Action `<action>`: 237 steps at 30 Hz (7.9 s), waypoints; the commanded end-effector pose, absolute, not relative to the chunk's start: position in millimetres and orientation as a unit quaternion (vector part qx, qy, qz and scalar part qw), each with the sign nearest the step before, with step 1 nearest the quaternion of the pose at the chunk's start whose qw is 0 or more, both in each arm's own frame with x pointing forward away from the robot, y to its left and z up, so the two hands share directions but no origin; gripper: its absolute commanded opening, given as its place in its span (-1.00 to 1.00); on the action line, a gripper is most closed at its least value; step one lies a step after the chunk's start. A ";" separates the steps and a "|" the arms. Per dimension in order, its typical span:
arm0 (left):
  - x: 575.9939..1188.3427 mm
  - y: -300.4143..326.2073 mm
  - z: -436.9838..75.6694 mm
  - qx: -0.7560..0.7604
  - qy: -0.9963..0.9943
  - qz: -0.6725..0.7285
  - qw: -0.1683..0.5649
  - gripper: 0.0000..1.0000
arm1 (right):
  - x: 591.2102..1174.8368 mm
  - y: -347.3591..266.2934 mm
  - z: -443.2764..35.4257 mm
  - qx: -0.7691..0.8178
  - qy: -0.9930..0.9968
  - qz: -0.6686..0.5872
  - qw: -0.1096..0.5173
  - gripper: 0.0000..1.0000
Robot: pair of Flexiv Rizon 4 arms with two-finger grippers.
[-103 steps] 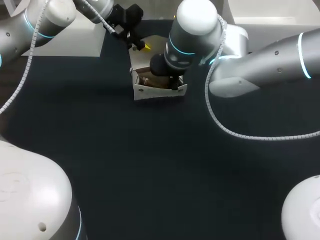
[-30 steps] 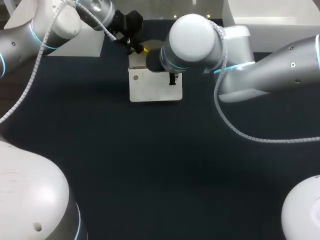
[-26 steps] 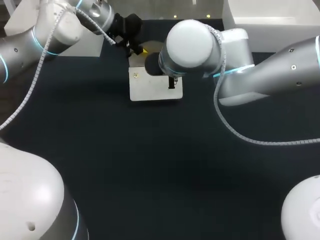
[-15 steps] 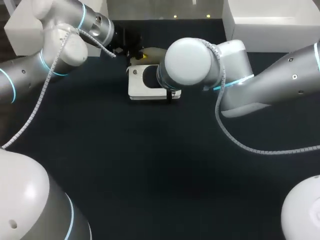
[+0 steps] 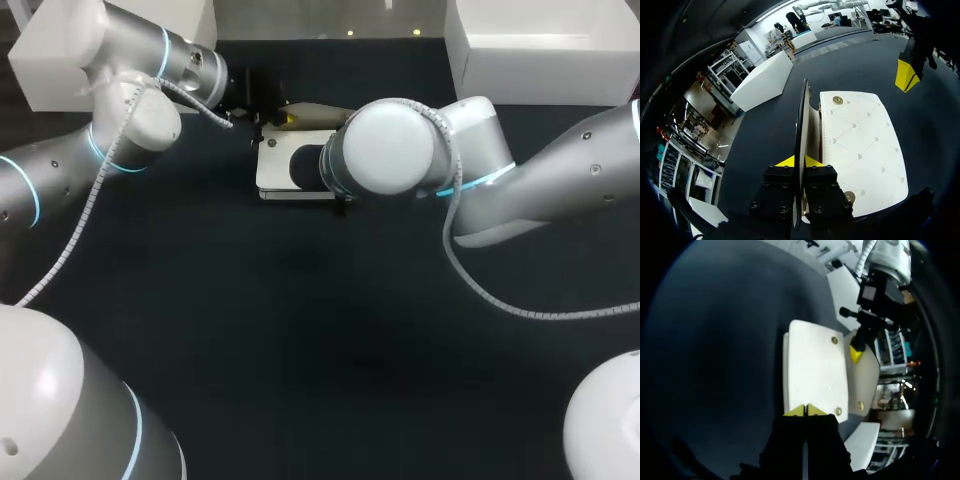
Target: Pick up the bag, open it, inspect its contents, close it, and place it on the opposite side
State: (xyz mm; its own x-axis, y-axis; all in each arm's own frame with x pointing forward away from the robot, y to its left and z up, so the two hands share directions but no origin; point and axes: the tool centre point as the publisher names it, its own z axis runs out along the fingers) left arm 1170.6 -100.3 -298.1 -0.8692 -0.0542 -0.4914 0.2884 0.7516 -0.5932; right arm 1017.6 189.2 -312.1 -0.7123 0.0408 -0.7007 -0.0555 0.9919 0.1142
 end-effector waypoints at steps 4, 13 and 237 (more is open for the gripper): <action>1176.1 -100.6 -303.0 0.066 0.896 -0.356 0.257 -1.00 | 1017.4 189.4 -312.9 -0.004 0.922 0.064 0.381 -1.00; 1197.5 -98.7 -315.8 0.078 0.889 -0.346 0.290 -1.00 | 1010.3 195.6 -325.1 -0.006 0.916 0.082 0.394 -1.00; 1114.0 -86.7 -346.0 0.228 0.862 -0.322 0.318 -0.33 | 1059.5 192.1 -367.6 0.017 0.911 0.045 0.409 -1.00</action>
State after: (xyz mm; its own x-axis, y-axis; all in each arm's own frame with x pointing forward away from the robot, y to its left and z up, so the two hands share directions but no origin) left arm 1114.3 -84.7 -344.0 -0.6989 0.1904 -0.6894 0.5931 0.6929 -0.4099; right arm 1060.0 192.8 -367.5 -0.6681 0.0675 -0.7410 -0.0044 0.9955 0.0946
